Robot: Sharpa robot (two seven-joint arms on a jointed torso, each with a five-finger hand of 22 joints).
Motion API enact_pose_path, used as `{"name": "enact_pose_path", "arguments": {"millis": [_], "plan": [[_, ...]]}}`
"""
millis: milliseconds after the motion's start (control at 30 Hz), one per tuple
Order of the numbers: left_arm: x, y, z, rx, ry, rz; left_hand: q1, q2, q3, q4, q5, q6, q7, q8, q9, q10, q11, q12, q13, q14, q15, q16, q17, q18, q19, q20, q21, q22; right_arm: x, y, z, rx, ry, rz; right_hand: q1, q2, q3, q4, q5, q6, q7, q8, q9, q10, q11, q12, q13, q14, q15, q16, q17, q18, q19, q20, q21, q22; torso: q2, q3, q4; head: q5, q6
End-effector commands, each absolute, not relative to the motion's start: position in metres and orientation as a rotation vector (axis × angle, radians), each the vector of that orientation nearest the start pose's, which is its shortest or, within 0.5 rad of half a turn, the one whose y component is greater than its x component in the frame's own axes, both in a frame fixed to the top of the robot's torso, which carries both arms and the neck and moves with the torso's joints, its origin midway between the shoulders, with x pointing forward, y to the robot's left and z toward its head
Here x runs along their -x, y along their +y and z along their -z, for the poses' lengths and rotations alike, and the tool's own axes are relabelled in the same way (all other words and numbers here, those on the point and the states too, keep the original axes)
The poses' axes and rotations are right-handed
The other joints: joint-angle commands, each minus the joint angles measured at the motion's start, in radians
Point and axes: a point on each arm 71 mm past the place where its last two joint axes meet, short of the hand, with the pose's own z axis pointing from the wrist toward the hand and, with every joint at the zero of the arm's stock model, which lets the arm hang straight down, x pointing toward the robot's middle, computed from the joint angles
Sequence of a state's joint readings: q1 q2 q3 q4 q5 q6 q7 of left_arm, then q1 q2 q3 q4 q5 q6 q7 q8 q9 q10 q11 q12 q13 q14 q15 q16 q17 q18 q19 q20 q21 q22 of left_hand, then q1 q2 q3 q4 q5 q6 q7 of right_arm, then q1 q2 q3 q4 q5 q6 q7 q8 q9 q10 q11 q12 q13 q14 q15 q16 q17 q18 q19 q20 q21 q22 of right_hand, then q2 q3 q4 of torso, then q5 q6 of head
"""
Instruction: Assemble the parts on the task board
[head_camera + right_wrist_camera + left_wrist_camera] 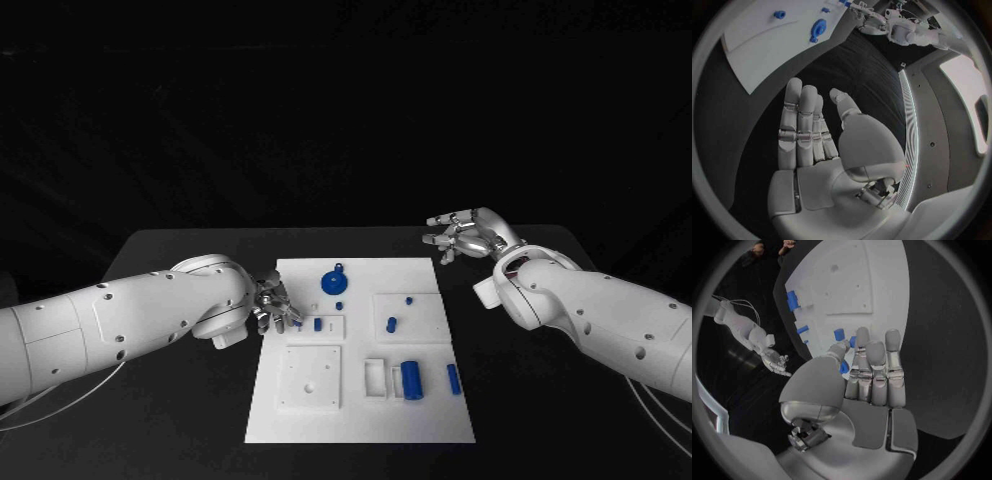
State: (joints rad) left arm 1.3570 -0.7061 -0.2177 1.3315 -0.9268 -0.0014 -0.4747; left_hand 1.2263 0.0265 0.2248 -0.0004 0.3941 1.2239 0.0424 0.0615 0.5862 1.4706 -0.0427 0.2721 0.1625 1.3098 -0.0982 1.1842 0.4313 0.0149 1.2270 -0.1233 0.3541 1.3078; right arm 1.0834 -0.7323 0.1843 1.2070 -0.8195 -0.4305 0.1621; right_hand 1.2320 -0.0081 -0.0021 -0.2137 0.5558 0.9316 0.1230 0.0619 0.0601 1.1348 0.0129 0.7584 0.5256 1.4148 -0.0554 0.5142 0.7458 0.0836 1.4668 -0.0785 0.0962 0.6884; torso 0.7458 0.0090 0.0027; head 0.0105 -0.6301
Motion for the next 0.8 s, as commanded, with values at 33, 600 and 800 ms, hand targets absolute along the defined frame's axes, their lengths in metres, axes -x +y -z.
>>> {"name": "enact_pose_path", "arguments": {"millis": [33, 600, 800], "plan": [[-0.518, 0.209, 0.214, 0.313, 2.277, 0.429, 0.012, 0.003, 0.103, -0.1, 0.002, 0.026, -0.026, 0.004, 0.003, 0.035, -0.001, 0.003, 0.001, 0.002, -0.004, 0.002, 0.001, -0.004, -0.008, -0.001, 0.004, 0.021, -0.545, -0.254, 0.182, -0.575, 1.436, -0.964, -0.01, 0.0, 0.003, 0.003, 0.004, -0.006, 0.003, -0.003, -0.001, -0.006, -0.003, -0.001, -0.002, 0.001, 0.001, -0.006, 0.0, -0.006, 0.0, 0.006, 0.004, 0.001, 0.0, -0.0001, -0.0003, 0.0, -0.001], [-0.528, 0.205, 0.206, 0.217, 2.395, 0.411, 0.01, -0.006, 0.112, -0.118, 0.034, 0.031, -0.027, 0.004, 0.015, 0.032, -0.005, 0.018, 0.014, -0.005, -0.005, 0.014, 0.007, -0.005, -0.022, -0.003, 0.024, 0.022, -0.546, -0.252, 0.183, -0.574, 1.436, -0.966, -0.01, 0.0, 0.001, 0.004, 0.005, -0.006, 0.003, -0.003, -0.001, -0.006, -0.003, -0.001, -0.001, 0.001, 0.001, -0.006, 0.0, -0.006, 0.0, 0.006, 0.003, 0.001, 0.001, 0.0005, -0.0003, 0.0, -0.004], [-0.535, 0.201, 0.206, 0.132, 2.439, 0.358, 0.008, -0.005, 0.115, -0.124, 0.039, 0.029, -0.026, 0.004, 0.019, 0.03, -0.004, 0.019, 0.018, -0.01, -0.004, 0.017, 0.007, -0.005, -0.031, -0.002, 0.034, 0.021, -0.546, -0.252, 0.183, -0.574, 1.436, -0.966, -0.01, 0.0, 0.001, 0.004, 0.005, -0.006, 0.003, -0.003, -0.001, -0.006, -0.003, -0.001, -0.001, 0.001, 0.001, -0.006, 0.0, -0.006, 0.0, 0.006, 0.003, 0.001, -0.001, 0.0006, 0.0005, 0.0, -0.006]]}}
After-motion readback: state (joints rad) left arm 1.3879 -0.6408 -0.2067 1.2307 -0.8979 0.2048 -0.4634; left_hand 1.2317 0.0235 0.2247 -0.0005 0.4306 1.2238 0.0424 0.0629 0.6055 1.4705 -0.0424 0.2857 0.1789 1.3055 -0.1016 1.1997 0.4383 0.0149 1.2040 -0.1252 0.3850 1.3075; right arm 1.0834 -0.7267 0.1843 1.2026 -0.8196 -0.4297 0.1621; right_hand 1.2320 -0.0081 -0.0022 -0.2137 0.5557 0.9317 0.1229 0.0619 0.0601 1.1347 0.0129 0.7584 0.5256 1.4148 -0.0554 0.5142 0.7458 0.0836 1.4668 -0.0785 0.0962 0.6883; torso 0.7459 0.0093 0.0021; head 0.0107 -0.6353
